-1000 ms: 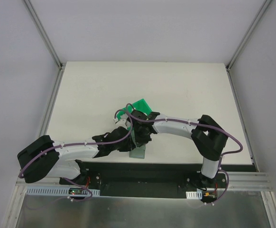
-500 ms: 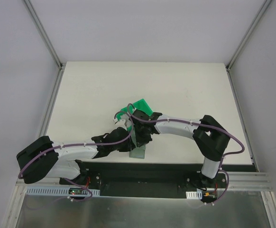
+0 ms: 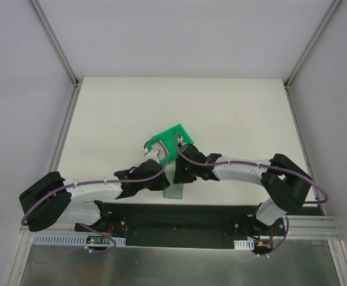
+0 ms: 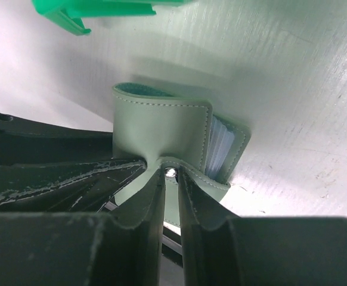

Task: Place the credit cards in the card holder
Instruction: Close the card holder at the center of the board.

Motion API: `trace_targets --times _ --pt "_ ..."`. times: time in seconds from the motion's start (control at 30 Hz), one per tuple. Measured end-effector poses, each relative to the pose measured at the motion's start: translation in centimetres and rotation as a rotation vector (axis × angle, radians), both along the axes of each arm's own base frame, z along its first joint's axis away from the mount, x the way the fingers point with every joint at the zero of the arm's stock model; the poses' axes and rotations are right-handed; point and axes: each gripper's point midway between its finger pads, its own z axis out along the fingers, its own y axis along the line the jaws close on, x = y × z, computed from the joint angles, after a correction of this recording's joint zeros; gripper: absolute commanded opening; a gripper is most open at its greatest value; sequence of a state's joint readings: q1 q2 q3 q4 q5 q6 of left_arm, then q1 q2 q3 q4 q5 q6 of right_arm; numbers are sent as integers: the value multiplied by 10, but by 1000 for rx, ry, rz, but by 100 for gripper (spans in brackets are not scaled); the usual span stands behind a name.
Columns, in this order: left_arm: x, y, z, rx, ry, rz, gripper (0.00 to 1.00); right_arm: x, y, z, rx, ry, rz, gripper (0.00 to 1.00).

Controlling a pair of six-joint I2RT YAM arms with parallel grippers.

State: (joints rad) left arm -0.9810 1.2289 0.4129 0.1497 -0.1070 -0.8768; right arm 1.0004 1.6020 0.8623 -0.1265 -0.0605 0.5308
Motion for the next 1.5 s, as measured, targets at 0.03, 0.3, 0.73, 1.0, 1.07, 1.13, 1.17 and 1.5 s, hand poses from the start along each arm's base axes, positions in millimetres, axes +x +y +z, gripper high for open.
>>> trace_targets --times 0.03,0.3,0.73,1.0,1.07,1.13,1.17,1.5 --pt "0 0 0 3 0 -1 22 0 0 0 5 2 -4 18" --pt "0 0 0 15 6 -5 20 1 1 0 30 3 -10 18" --pt "0 -1 -1 38 8 -29 20 1 1 0 61 -3 -8 17" --pt "-1 -4 1 29 11 -42 22 -1 -5 1 66 -11 -27 20" --pt "-1 -4 0 31 12 -45 22 0 -7 1 62 -19 -34 20" --pt "-1 -4 0 34 12 -46 22 1 -10 1 58 -30 -43 21" --pt "-1 -4 0 34 12 -47 22 1 -11 1 56 -34 -47 21" --pt "-1 -6 -1 52 17 -63 29 0 -16 0 57 -54 -47 18"
